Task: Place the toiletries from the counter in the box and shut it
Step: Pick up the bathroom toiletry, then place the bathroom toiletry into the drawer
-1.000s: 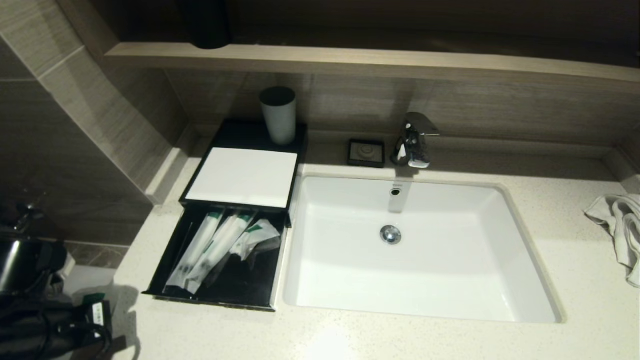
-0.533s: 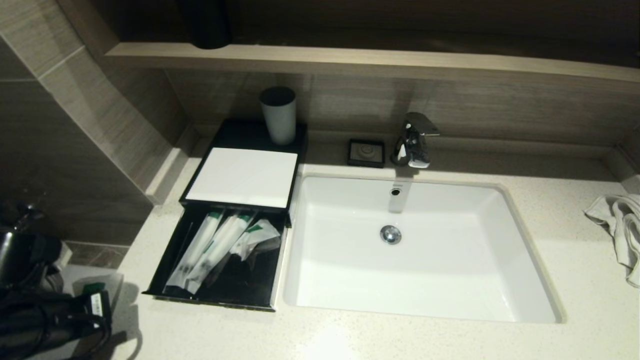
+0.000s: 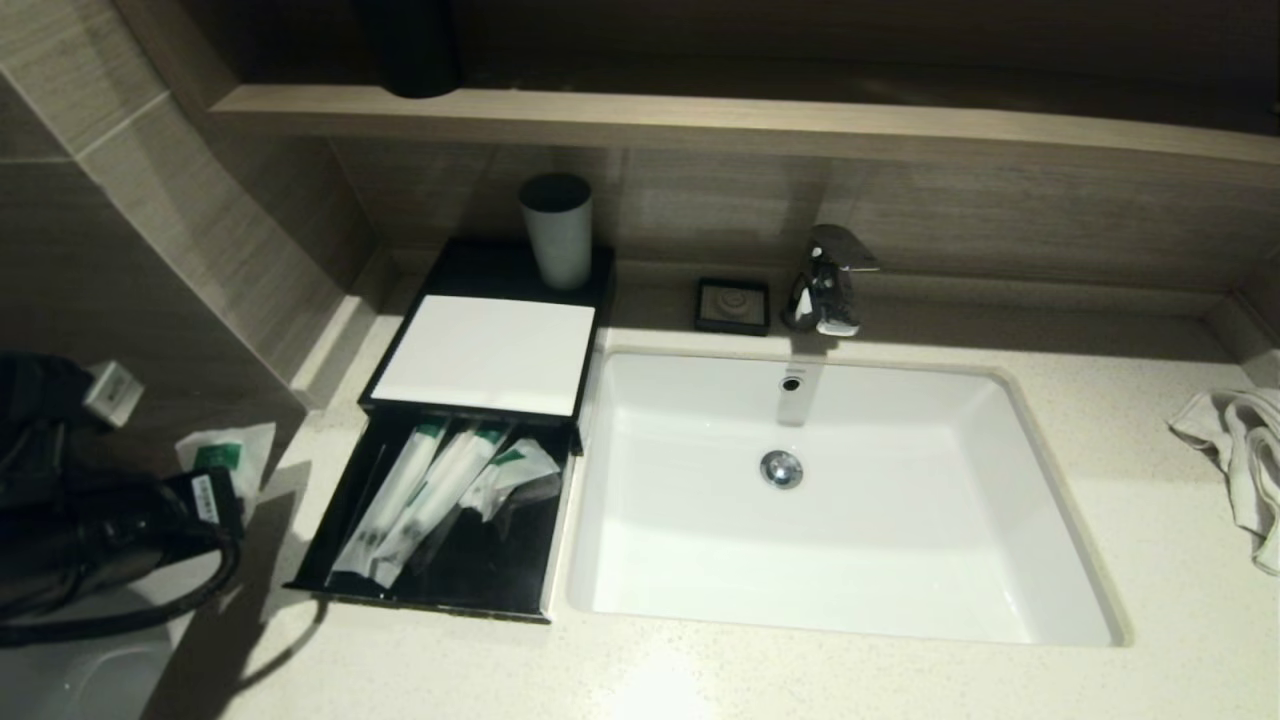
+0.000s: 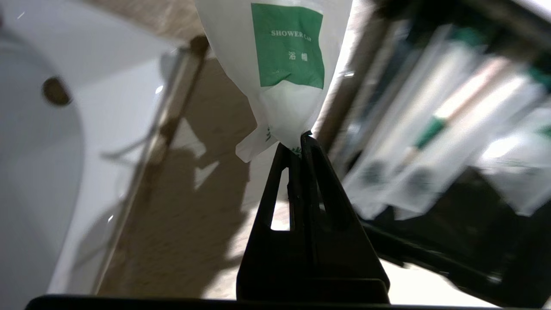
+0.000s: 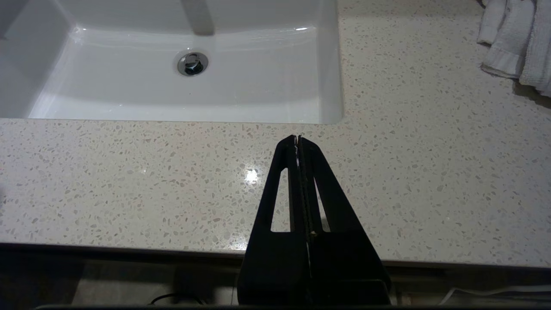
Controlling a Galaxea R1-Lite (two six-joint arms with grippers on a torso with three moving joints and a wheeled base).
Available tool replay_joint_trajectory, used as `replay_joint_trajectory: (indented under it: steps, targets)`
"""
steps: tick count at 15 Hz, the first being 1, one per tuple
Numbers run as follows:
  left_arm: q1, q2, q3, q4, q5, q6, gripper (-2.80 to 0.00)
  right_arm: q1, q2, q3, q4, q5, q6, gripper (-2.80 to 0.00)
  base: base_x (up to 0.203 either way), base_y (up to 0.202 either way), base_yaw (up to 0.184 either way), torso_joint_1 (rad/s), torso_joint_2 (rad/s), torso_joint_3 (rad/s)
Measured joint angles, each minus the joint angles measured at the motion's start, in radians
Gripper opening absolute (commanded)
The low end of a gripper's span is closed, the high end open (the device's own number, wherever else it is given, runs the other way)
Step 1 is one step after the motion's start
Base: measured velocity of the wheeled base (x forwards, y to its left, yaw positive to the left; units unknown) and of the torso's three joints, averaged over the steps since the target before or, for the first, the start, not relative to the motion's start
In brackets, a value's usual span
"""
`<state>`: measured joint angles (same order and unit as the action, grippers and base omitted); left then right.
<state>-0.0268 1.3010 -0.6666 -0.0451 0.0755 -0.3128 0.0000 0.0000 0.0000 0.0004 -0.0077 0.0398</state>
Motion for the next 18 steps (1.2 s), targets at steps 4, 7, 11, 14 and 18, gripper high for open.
replay_joint_trajectory:
  steps: [4,7,11,14,18]
  targets:
    - [-0.158,-0.026,-0.071,0.018,0.0,-0.007,-2.8,0.0,0.0,0.0,0.0,0.0,0.0,-2.8,0.0,0.0,0.0,0.0,0.0,0.0]
    - [-0.275,-0.045,-0.098,0.046,0.0,-0.013,-2.8,0.0,0.0,0.0,0.0,0.0,0.0,-2.8,0.0,0.0,0.0,0.0,0.0,0.0]
    - [-0.422,-0.069,-0.105,0.087,0.0,-0.057,-2.8,0.0,0.0,0.0,0.0,0.0,0.0,-2.8,0.0,0.0,0.0,0.0,0.0,0.0]
    - [-0.502,-0.08,-0.109,0.18,0.0,-0.093,-2.8,0.0,0.0,0.0,0.0,0.0,0.0,-2.8,0.0,0.0,0.0,0.0,0.0,0.0]
    - [-0.546,-0.075,-0.097,0.215,-0.004,-0.107,-2.8,0.0,0.0,0.0,0.0,0.0,0.0,-2.8,0.0,0.0,0.0,0.0,0.0,0.0]
